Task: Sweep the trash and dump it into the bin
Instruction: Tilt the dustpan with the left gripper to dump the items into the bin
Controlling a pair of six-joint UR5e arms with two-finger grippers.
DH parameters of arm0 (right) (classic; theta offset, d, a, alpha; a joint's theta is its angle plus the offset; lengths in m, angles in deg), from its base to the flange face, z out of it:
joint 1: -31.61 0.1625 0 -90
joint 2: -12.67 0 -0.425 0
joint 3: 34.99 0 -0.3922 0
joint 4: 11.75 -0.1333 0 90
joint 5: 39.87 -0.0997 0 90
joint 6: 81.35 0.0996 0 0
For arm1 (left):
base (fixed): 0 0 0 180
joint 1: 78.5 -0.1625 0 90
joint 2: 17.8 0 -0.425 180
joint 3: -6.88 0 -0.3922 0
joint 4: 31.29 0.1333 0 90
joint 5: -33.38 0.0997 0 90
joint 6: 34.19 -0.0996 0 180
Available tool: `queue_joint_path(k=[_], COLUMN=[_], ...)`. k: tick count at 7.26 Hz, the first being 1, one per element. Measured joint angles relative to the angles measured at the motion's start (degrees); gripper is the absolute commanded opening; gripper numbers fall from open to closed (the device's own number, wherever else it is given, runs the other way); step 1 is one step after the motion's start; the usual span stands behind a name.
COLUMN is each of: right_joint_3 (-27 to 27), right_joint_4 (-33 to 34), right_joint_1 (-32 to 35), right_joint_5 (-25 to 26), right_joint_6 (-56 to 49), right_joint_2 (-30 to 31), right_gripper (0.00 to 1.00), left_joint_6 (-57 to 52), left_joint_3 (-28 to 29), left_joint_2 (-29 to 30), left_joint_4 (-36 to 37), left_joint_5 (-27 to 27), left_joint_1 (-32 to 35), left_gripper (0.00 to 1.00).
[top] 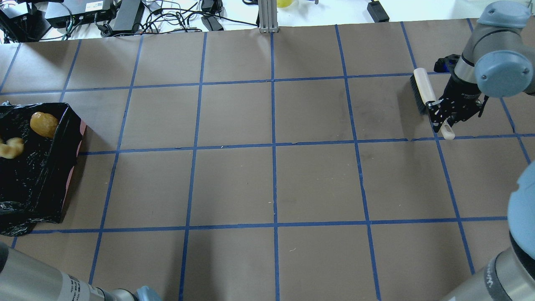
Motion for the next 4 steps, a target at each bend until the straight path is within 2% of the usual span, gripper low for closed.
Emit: queue_joint_path(k=[1, 2, 3, 4], right_joint_3=[0.0, -0.1, -0.1, -0.1], right_joint_4=[-0.1, -0.2, -0.2, -0.2], right_joint_1=[0.0, 0.0, 0.0, 0.0], right_joint_5=[0.0, 0.1, 0.1, 0.1], right_joint_6=[-0.1, -0.1, -0.1, -0.1], right_joint_2=[-0.1, -0.1, -0.2, -0.2], right_gripper=[0.00, 0.21, 0.35, 0.37], left_joint_6=[-1.7, -2.7, -3.4, -3.7], left_joint_3=[-2.2, -3.4, -4.0, -4.2], left_joint_2=[-0.4, -0.7, -1.0, -1.1], left_joint_4=[4.6, 7.0, 7.7, 7.7], left_joint_5=[1.9, 2.8, 3.0, 2.6], left_joint_1=[0.9, 1.6, 2.6, 4.1], left_gripper=[0.00, 0.00, 0.00, 0.00])
